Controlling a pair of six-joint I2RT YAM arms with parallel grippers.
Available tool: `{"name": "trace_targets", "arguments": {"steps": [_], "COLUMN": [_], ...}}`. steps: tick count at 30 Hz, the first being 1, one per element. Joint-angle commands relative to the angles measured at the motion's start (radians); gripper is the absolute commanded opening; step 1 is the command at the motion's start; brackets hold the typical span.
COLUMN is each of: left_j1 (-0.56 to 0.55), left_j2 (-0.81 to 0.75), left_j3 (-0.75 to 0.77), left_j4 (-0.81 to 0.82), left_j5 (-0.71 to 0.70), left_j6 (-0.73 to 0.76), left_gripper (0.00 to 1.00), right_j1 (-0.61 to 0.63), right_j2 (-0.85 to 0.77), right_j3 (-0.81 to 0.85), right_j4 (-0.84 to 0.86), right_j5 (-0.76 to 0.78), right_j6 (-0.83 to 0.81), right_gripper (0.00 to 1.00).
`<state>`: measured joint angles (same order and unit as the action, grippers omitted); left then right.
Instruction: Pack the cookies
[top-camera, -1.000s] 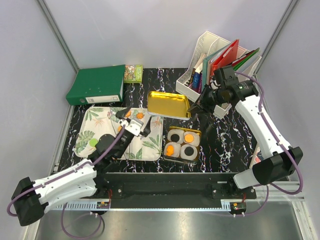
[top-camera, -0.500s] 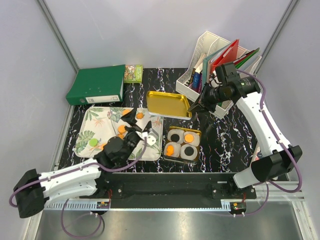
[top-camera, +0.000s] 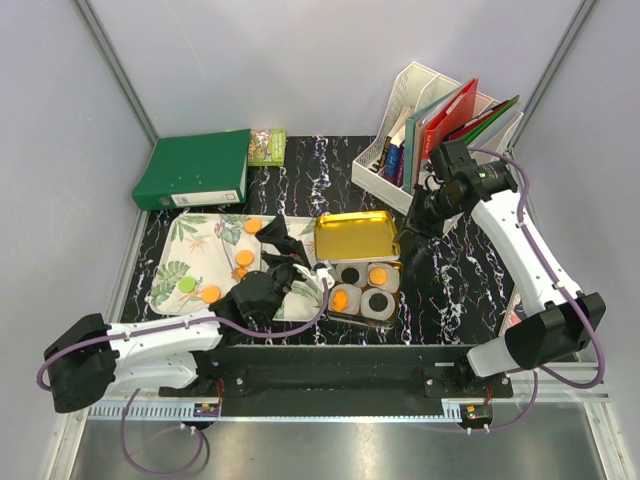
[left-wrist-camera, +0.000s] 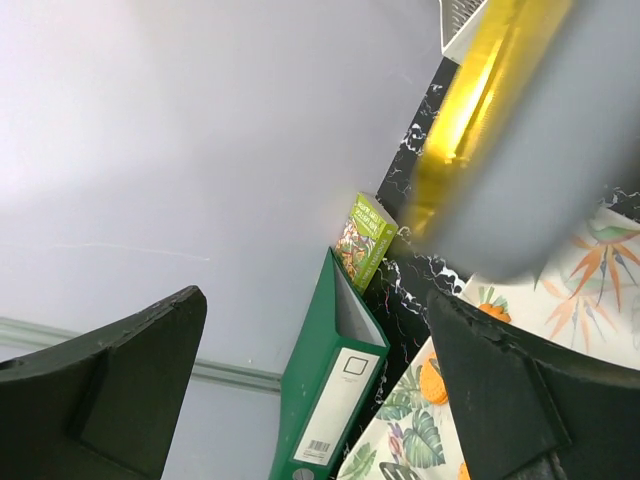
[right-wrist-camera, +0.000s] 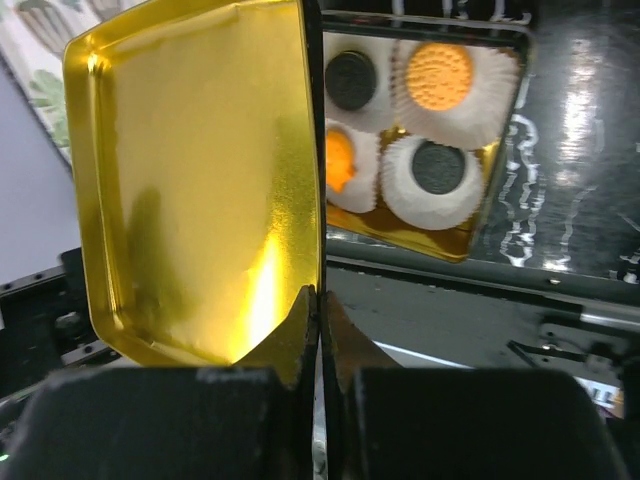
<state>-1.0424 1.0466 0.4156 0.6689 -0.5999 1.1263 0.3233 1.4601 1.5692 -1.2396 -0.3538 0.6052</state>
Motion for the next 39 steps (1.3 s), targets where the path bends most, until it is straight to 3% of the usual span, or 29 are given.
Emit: {"name": "trace_targets", "arguments": {"steps": [1,9,13,17,20,24,27,34,39], "left_j1": [-0.022,-0.073,-0.047,0.007,0.031,0.059,0.082,0.182,0.301], "left_j2": [0.02,0.03,0.013,0.035,0.027,0.035,0.052,0.165,0.208], "left_j3": [0.049,0.069,0.223,0.409,0.457,0.476,0.521,0.692,0.752], "left_j4": [0.051,-0.029,-0.197,-0.632,-0.664,-0.655,-0.748,-1.012,-1.043], "left_j5": [-0.02,-0.056,-0.112,-0.011,0.035,-0.037,0.049,0.383,0.594], "left_j6": [0.056,0.038,-0.255,-0.532,-0.693,-0.96,-1.17,-1.459,-1.637], "left_gripper": [0.99,0.99,0.99,0.99,0.99,0.99,0.99,0.99,0.99], "right_j1": [-0.006,-0.013,-0.016,-0.023,-0.027,-0.027,-0.027,-0.027,-0.027], "right_j2": [-0.061,-0.084,-0.096,-0.112,-0.119,-0.127,-0.142,-0.253,-0.354], "right_j3": [-0.015,-0.023,-0.017,-0.026,-0.026,-0.031,-0.054,-0.103,-0.12], "right_j4": [-0.023,-0.029,-0.041,-0.04,-0.041,-0.043,-0.034,0.075,0.161], "right_j5": [0.11,0.209,0.26,0.269,0.268,0.259,0.242,0.266,0.374], "right_j6": [-0.09,-0.142,-0.157,-0.159,-0.156,-0.148,-0.144,-0.157,-0.211], "right_gripper": [0.0,0.0,0.0,0.0,0.0,0.0,0.0,0.0,0.0]}}
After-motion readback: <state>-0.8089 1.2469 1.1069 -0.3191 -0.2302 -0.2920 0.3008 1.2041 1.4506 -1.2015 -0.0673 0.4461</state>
